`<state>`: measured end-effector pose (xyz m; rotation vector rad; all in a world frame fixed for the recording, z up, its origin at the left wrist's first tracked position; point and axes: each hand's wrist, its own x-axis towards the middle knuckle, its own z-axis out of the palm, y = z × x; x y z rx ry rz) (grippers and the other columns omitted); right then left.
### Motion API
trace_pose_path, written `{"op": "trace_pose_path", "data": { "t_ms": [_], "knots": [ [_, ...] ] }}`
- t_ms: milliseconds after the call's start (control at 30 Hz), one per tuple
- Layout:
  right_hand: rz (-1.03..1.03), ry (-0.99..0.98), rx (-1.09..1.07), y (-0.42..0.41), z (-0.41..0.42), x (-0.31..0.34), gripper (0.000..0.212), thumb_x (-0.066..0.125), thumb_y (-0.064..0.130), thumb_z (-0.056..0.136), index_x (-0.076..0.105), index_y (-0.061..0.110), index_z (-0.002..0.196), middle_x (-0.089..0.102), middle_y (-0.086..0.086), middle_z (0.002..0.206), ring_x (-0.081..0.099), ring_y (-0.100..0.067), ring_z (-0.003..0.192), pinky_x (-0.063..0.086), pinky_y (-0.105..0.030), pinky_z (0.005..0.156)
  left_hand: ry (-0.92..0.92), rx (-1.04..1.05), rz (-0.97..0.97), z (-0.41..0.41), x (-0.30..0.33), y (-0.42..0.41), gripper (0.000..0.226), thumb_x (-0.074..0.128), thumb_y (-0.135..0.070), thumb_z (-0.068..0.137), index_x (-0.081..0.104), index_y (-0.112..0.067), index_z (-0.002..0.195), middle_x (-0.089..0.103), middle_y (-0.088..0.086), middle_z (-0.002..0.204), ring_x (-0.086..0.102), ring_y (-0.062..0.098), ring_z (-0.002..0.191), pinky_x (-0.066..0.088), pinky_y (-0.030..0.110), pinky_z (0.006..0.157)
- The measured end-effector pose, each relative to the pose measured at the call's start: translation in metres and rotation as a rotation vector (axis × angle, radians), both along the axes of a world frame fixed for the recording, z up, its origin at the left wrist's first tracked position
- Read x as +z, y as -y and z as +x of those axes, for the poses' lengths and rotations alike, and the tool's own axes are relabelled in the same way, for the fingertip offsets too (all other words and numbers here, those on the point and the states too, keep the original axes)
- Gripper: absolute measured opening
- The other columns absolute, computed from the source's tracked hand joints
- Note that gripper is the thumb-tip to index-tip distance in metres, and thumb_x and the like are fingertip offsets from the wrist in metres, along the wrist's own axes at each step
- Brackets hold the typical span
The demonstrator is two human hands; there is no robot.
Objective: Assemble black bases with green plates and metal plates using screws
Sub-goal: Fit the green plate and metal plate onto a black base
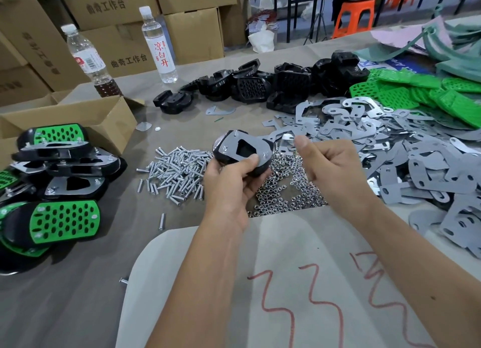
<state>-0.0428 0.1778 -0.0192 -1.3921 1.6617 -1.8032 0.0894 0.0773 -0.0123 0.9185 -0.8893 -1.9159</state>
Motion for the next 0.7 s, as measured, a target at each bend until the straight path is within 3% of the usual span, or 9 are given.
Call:
{"op": "trace_pose_path", "data": {
  "t_ms": [33, 133, 200, 300, 500, 600, 700],
  "knots": [
    [-0.010, -0.044, -0.034, -0.001, -0.002, -0.001, 0.063, 0.060, 0.031, 0.105, 0.038, -0.001, 0.055, 0.026, -0.005, 0.047, 0.023, -0.009, 0.043, 0.026, -0.015, 0.047, 0.019, 0.012, -0.018, 0.001, 0.001, 0.001, 0.038, 0.074, 0.006, 0.083, 0.065, -0.007, 0.118, 0.078, 0.018, 0.103, 0.078, 0.034, 0.079, 0.059, 0.025, 0.060],
    [0.100, -0.343, -0.148, 0.004, -0.003, -0.008, 0.037, 0.066, 0.029, 0.101, 0.050, 0.015, 0.070, 0.039, 0.008, 0.049, 0.036, -0.009, 0.046, 0.029, -0.024, 0.049, 0.164, 0.023, -0.179, 0.001, -0.001, 0.001, 0.041, 0.081, -0.002, 0.072, 0.069, -0.020, 0.106, 0.080, 0.008, 0.098, 0.079, 0.029, 0.083, 0.061, 0.029, 0.063],
    [0.248, -0.548, -0.148, 0.009, 0.001, -0.008, 0.020, 0.056, 0.036, 0.101, 0.048, 0.022, 0.090, 0.052, 0.008, 0.060, 0.050, -0.012, 0.055, 0.039, -0.036, 0.056, 0.262, -0.022, -0.272, 0.002, -0.001, -0.003, 0.041, 0.081, -0.014, 0.061, 0.069, -0.027, 0.098, 0.080, 0.002, 0.093, 0.079, 0.024, 0.083, 0.063, 0.034, 0.068],
    [0.340, -0.719, -0.112, 0.011, 0.005, -0.006, 0.013, 0.037, 0.043, 0.102, 0.036, 0.032, 0.096, 0.056, 0.008, 0.075, 0.054, -0.020, 0.070, 0.040, -0.040, 0.061, 0.313, -0.053, -0.315, 0.003, -0.001, -0.004, 0.038, 0.080, -0.020, 0.063, 0.069, -0.027, 0.099, 0.080, 0.002, 0.092, 0.079, 0.022, 0.080, 0.062, 0.033, 0.065],
    [0.389, -0.848, -0.029, 0.008, 0.004, -0.004, 0.014, 0.033, 0.035, 0.106, 0.026, 0.038, 0.094, 0.051, 0.005, 0.085, 0.047, -0.023, 0.076, 0.040, -0.041, 0.062, 0.324, -0.078, -0.300, 0.006, -0.001, -0.002, 0.015, 0.071, -0.015, 0.092, 0.070, -0.021, 0.106, 0.078, 0.009, 0.099, 0.078, 0.025, 0.085, 0.060, 0.031, 0.060],
    [0.403, -0.855, -0.053, 0.009, 0.005, -0.003, 0.022, 0.032, 0.033, 0.107, 0.020, 0.039, 0.090, 0.046, 0.006, 0.083, 0.046, -0.025, 0.074, 0.042, -0.043, 0.062, 0.309, -0.092, -0.277, 0.005, 0.000, -0.001, 0.014, 0.065, -0.013, 0.095, 0.070, -0.016, 0.109, 0.077, 0.013, 0.102, 0.078, 0.027, 0.084, 0.060, 0.031, 0.059],
    [0.394, -0.894, -0.092, 0.009, 0.007, -0.003, 0.016, 0.026, 0.038, 0.106, 0.025, 0.033, 0.090, 0.044, 0.006, 0.082, 0.047, -0.028, 0.071, 0.044, -0.045, 0.060, 0.313, -0.082, -0.304, 0.003, -0.002, -0.002, 0.018, 0.065, -0.011, 0.094, 0.069, -0.015, 0.111, 0.076, 0.014, 0.107, 0.077, 0.029, 0.091, 0.061, 0.034, 0.062]
  ]
}}
